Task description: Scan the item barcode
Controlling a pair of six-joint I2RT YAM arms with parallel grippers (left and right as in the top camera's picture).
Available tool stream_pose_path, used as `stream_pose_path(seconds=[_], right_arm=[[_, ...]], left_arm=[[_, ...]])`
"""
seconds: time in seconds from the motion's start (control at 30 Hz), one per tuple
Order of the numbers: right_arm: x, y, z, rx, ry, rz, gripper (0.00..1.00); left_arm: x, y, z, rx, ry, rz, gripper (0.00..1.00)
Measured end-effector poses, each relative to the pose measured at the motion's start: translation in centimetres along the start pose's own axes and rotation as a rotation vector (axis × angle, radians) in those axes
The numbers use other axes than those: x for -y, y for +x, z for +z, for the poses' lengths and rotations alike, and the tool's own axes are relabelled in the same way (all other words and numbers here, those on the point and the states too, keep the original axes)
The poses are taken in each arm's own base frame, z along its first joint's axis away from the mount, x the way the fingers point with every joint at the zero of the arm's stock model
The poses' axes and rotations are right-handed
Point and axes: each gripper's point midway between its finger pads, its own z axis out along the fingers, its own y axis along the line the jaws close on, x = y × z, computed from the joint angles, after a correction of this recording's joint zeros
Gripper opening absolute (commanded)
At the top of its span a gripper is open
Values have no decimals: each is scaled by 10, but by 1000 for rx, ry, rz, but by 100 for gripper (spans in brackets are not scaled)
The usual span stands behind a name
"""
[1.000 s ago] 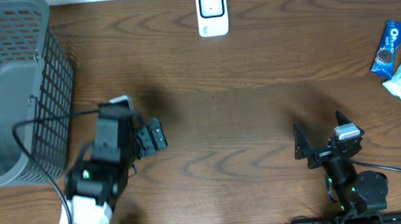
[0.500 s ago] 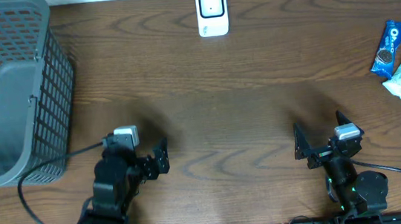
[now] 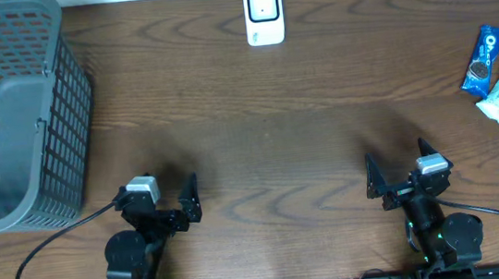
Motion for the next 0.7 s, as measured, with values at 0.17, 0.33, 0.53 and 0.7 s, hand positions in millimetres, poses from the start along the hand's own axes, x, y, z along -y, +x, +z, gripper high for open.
stream_pose_path(seconds=[0.17, 0.33, 0.53, 0.7], right_arm=[[0, 0, 0, 0, 0, 0, 99], [0, 0, 0, 0, 0, 0, 99], [0, 0, 0, 0, 0, 0, 99], [0, 0, 0, 0, 0, 0, 99]], left_arm=[[-8, -7, -2, 62, -10, -5, 98], [-11, -27, -10, 152, -19, 33, 98], [-19, -26, -13, 148, -57, 69, 98], [-20, -25, -13, 141, -69, 126, 98]])
